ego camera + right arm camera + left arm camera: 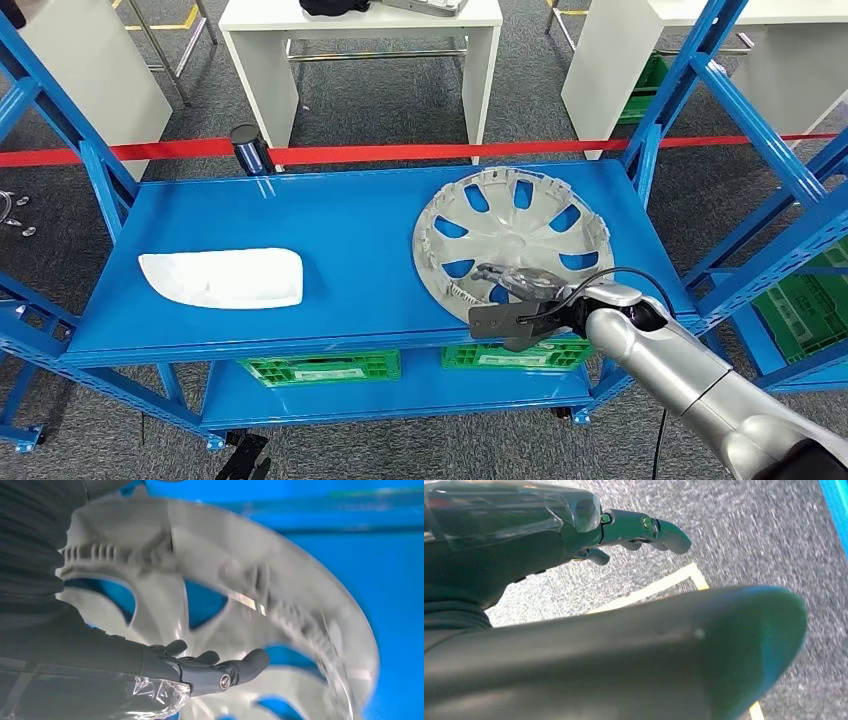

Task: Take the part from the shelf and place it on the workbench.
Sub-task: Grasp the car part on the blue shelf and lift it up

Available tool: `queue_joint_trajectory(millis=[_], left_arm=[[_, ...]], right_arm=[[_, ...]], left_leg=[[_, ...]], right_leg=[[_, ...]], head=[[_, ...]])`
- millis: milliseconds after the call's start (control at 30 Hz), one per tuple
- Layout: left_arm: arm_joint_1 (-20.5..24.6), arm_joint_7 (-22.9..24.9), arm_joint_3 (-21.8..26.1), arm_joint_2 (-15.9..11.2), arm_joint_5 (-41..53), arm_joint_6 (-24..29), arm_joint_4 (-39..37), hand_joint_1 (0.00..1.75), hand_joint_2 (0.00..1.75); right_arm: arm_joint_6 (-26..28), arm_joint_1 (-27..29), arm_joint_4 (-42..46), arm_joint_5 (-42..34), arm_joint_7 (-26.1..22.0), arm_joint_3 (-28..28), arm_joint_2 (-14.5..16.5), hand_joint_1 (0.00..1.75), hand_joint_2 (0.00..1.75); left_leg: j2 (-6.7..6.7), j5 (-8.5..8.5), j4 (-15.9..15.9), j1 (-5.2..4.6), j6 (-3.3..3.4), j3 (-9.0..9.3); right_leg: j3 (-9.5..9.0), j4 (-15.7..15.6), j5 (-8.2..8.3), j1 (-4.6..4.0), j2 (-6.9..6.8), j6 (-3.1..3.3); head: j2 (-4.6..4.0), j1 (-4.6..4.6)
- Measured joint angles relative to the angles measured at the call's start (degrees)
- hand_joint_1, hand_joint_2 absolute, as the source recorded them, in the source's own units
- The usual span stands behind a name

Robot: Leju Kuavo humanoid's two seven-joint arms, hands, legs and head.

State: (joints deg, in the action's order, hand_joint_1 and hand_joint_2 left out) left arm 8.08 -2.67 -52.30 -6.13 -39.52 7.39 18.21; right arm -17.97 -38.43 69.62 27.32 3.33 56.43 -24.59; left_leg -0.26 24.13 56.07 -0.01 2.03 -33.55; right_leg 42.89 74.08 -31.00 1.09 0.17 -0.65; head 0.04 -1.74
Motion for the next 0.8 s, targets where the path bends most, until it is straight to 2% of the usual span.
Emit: queue_joint_trajectory(millis=[33,100,133,167,267,333,367,433,467,500,533,567,633,667,700,800], left_arm=[[0.0,0.0,0.1,0.0,0.0,0.0,0.0,0.00,0.00],[0.0,0.0,0.3,0.0,0.0,0.0,0.0,0.00,0.00],[0.0,-0.1,0.5,0.0,0.1,0.1,0.1,0.00,0.00],[0.0,-0.1,0.7,-0.1,0.2,0.2,0.1,0.00,0.00],[0.0,-0.4,1.2,-0.2,0.4,0.5,0.1,0.00,0.00],[0.0,-0.6,1.4,-0.2,0.5,0.7,0.1,0.00,0.00],[0.0,-0.7,1.5,-0.3,0.6,0.8,0.2,0.00,0.00],[-0.1,-0.7,1.6,-0.3,0.6,0.9,0.2,0.00,0.00],[-0.1,-0.7,1.6,-0.3,0.7,1.0,0.2,0.00,0.00],[-0.2,-0.7,1.6,-0.3,0.7,1.0,0.2,0.00,0.00],[-0.2,-0.7,1.7,-0.3,0.8,1.0,0.2,0.00,0.00],[-0.2,-0.8,1.7,-0.3,0.8,1.0,0.2,0.00,0.00],[-0.1,-0.8,1.8,-0.4,1.0,1.0,0.2,0.00,0.00],[-0.1,-0.8,1.9,-0.4,1.0,1.0,0.2,0.00,0.00],[-0.1,-0.8,2.0,-0.4,1.0,1.0,0.3,0.00,0.00],[-0.1,-0.8,2.2,-0.5,1.1,1.0,0.3,0.00,0.00]], right_arm=[[-0.1,0.0,-0.5,0.0,-0.1,0.3,0.0,0.00,1.75],[-0.1,-0.3,-1.2,0.1,-0.2,0.6,0.0,0.00,1.75],[-0.2,-0.6,-1.6,0.2,-0.4,0.8,0.1,0.00,1.75],[-0.2,-0.8,-2.0,0.2,-0.5,1.0,0.2,0.00,1.75],[-0.4,-1.3,-3.2,0.4,-0.9,1.7,0.5,0.00,1.75],[-0.4,-1.7,-3.7,0.4,-1.0,2.2,0.9,0.00,1.75],[-0.3,-1.9,-4.0,0.5,-1.0,2.4,1.0,0.00,1.75],[-0.2,-2.0,-4.5,0.5,-1.2,2.7,1.1,0.00,1.75],[-0.2,-2.0,-4.7,0.5,-1.3,2.9,1.2,0.00,1.75],[-0.1,-2.0,-4.9,0.5,-1.4,3.0,1.2,0.00,1.75],[-0.1,-2.1,-5.1,0.5,-1.4,3.1,1.3,0.00,1.75],[-0.1,-2.2,-5.2,0.5,-1.5,3.3,1.4,0.00,1.75],[-0.1,-2.4,-5.4,0.5,-1.5,3.4,1.4,0.00,1.75],[-0.1,-2.6,-5.5,0.5,-1.5,3.5,1.4,0.00,1.75],[-0.1,-2.6,-5.6,0.5,-1.5,3.6,1.4,0.00,1.75],[-0.1,-2.6,-6.0,0.6,-1.3,3.7,1.3,0.00,1.75]], left_leg=[[-0.06,0.03,0.1,0.02,-0.04,0.01],[-0.15,0.25,0.4,0.06,-0.36,-0.05],[-0.18,0.45,0.8,-0.11,-0.64,-0.24],[-0.18,0.64,1.1,-0.23,-0.92,-0.45],[-0.14,0.97,1.5,-0.34,-1.46,-0.76],[-0.08,2.15,3.1,-0.13,-1.96,-1.43],[-0.06,3.54,5.6,0.02,-2.31,-2.57],[-0.03,7.04,13.4,0.30,-2.89,-6.25],[-0.03,8.14,16.8,0.41,-3.04,-7.95],[-0.03,8.24,18.4,0.49,-3.07,-8.81],[-0.03,7.20,17.4,0.54,-3.01,-8.44],[-0.03,5.41,14.4,0.57,-2.85,-6.98],[-0.02,2.14,6.2,0.44,-2.34,-2.74],[-0.01,1.43,3.4,0.30,-2.12,-1.32],[-0.01,1.31,2.0,0.14,-1.93,-0.64],[0.02,1.02,1.2,-0.08,-1.10,-0.19]], right_leg=[[-0.65,-1.5,0.89,0.07,-0.02,-0.46],[-4.38,-9.3,3.82,0.27,-0.11,-1.28],[-6.15,-12.9,4.98,0.32,-0.16,-1.26],[-7.28,-15.1,5.63,0.32,-0.17,-0.99],[-7.73,-15.8,5.91,0.24,-0.06,0.15],[-7.94,-15.9,5.93,0.47,-0.03,0.60],[-8.05,-15.9,5.92,0.58,-0.04,0.75],[-8.12,-15.9,5.85,0.49,-0.09,0.89],[-8.14,-15.9,5.83,0.45,-0.10,0.92],[-8.17,-15.9,5.81,0.41,-0.09,0.94],[-8.24,-15.9,5.80,0.38,-0.05,0.94],[-8.34,-15.9,5.80,0.35,0.00,0.94],[-8.47,-15.9,5.78,0.17,0.12,0.88],[-8.45,-15.9,5.80,0.06,0.15,0.77],[-8.41,-15.9,5.82,-0.01,0.16,0.60],[-8.29,-16.2,5.96,0.09,0.15,-0.29]], head=[[0.00,0.01],[0.00,0.02],[0.00,0.03],[0.00,0.02],[0.00,-0.01],[0.00,-0.13],[0.00,-0.22],[0.00,-0.40],[0.00,-0.39],[0.00,-0.39],[0.00,-0.40],[0.00,-0.40],[0.00,-0.39],[0.00,-0.37],[0.00,-0.35],[0.00,-0.33]])
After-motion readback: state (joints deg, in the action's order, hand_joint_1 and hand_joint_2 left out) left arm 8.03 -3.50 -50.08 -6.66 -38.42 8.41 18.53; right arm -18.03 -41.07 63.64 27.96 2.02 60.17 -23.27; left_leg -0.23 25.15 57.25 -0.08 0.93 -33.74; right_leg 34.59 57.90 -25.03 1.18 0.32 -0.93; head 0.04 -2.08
